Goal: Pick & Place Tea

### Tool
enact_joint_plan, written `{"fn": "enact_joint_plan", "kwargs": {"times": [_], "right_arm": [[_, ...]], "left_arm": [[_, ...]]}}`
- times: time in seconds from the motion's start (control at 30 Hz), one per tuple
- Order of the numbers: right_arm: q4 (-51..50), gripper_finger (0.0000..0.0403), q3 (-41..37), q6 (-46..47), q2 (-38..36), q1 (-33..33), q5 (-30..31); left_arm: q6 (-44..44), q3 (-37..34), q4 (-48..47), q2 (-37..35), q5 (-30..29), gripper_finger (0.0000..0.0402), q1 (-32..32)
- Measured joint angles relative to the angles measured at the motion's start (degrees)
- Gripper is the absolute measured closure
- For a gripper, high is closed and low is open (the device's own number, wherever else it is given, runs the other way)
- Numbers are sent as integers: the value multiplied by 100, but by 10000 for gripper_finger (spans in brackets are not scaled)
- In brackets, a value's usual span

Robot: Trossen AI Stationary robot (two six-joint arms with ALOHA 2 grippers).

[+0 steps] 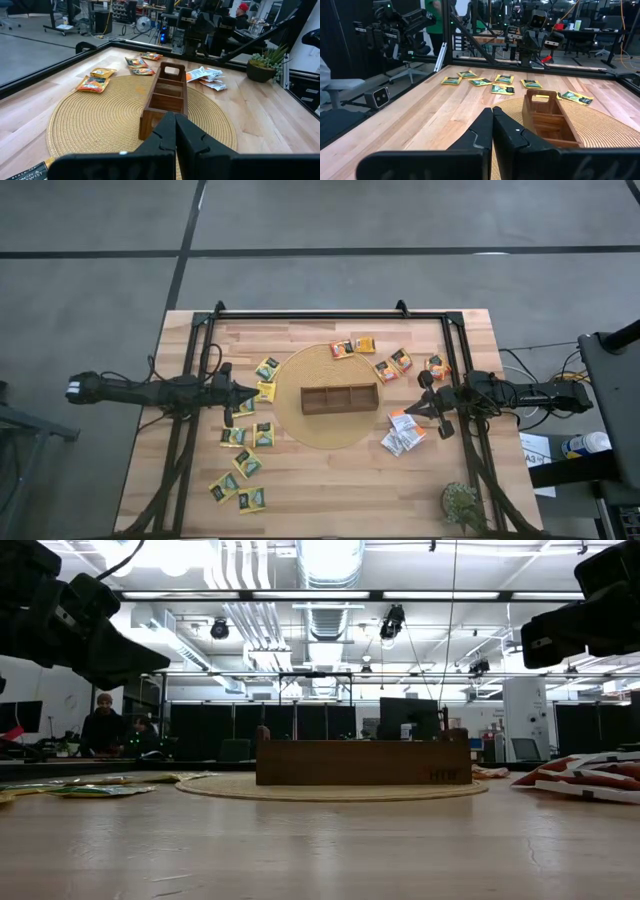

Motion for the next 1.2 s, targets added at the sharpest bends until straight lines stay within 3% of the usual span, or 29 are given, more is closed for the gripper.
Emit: {"fn": "enact_joint_plan", "kwargs": {"times": [1.2], "right_arm": [[39,394,0,282,1,-2,26]], "left_arm": [[1,2,1,1,1,402,0]]}}
